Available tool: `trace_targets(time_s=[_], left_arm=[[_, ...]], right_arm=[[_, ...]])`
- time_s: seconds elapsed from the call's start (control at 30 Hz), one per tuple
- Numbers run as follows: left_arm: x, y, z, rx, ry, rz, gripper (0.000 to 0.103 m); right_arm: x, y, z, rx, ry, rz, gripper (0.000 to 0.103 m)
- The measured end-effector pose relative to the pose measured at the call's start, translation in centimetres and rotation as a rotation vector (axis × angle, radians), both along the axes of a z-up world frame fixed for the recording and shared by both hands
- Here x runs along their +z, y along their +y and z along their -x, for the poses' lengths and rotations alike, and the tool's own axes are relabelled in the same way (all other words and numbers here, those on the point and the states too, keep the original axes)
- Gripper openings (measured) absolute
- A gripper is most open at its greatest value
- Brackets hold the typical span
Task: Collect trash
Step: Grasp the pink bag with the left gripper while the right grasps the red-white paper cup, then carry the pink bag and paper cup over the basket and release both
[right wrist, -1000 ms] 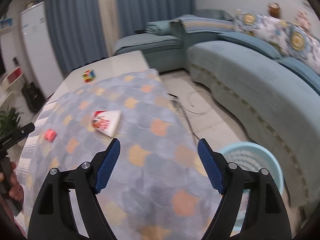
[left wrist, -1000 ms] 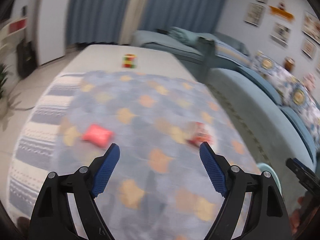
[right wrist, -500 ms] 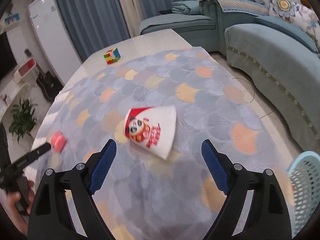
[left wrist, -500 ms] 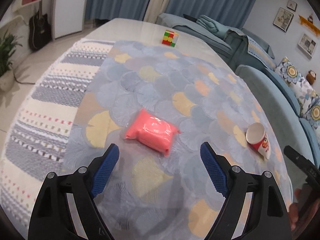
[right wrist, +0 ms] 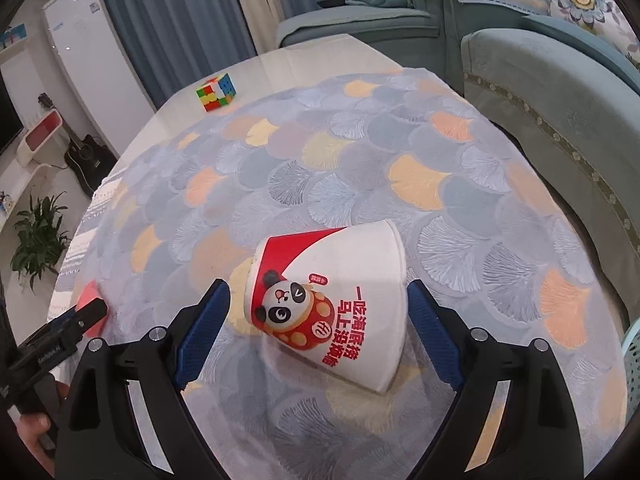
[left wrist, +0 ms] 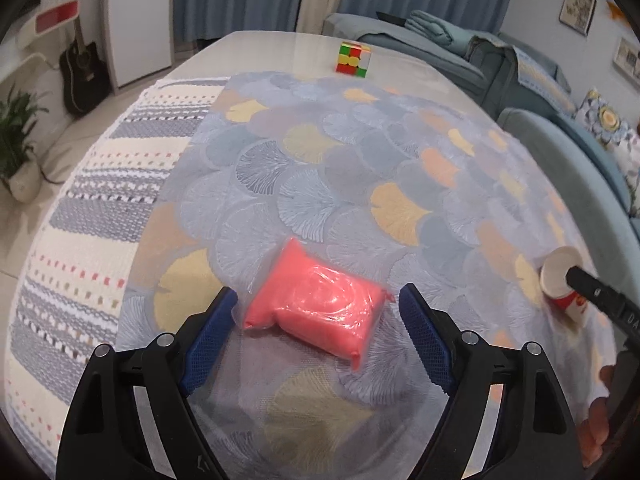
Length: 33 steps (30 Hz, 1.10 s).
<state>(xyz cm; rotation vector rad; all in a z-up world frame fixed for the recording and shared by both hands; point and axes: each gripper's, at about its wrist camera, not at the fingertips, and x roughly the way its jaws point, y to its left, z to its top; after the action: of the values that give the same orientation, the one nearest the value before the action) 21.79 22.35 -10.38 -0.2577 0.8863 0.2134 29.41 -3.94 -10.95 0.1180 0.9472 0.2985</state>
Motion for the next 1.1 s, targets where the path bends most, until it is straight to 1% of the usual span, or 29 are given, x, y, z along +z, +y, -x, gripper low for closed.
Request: trace_targets(time_s=[0.1, 0.13, 0.17, 0.27, 0.43, 0.53, 0.63, 0.7, 0.83, 0.93, 1.03, 1.1], left_arm=[[-0.1, -0.5, -0.2, 0.003, 0.016, -0.05, 0.071], [-0.1, -0.6, -0.2, 0.002, 0.017, -0.058, 0.07], [-0.1, -0.7, -0.1, 0.002, 0.017, -0.067, 0.067], [0.0, -0.9, -0.1, 0.002, 0.017, -0.081, 0.062], [0.8, -1.4, 1.0, -0.018, -0.035, -0.064, 0.057], [2.2, -2.3, 2.0, -0.036, -0.088, -0.046, 0.056], [4.0, -4.1, 2.8, -0.067, -0.136, -0.032, 0.056], [5.4, -6.0, 3.3, -0.099, -0.165, -0.025, 0.056], [7.8, -10.9, 4.1, -0.199, -0.214, -0.022, 0.056], [9.4, -15.5, 4.7, -0.277, -0.236, -0.038, 0.056], [10.8, -21.1, 5.4, -0.377, -0.251, -0.044, 0.056], [11.4, -24.2, 5.8, -0.433, -0.26, -0.03, 0.056]], right_arm=[[-0.3, 0.3, -0.2, -0.01, 0.006, 0.027, 0.083], [-0.3, 0.3, -0.2, -0.009, 0.01, 0.027, 0.078], [-0.4, 0.3, -0.2, -0.009, 0.012, 0.028, 0.076], [-0.4, 0.2, 0.0, -0.024, 0.007, 0.043, 0.075], [0.3, -0.4, 0.8, -0.036, -0.026, 0.047, 0.075], [1.1, -1.5, 1.7, -0.042, -0.049, 0.052, 0.074], [2.9, -3.9, 3.2, -0.06, -0.08, 0.023, 0.074], [4.3, -5.5, 4.3, -0.078, -0.114, 0.028, 0.074], [7.1, -9.7, 7.2, -0.118, -0.174, 0.049, 0.074], [8.7, -13.0, 9.2, -0.156, -0.201, 0.067, 0.074], [10.4, -17.3, 11.4, -0.212, -0.214, 0.052, 0.074], [11.6, -20.3, 12.8, -0.251, -0.226, 0.055, 0.074]])
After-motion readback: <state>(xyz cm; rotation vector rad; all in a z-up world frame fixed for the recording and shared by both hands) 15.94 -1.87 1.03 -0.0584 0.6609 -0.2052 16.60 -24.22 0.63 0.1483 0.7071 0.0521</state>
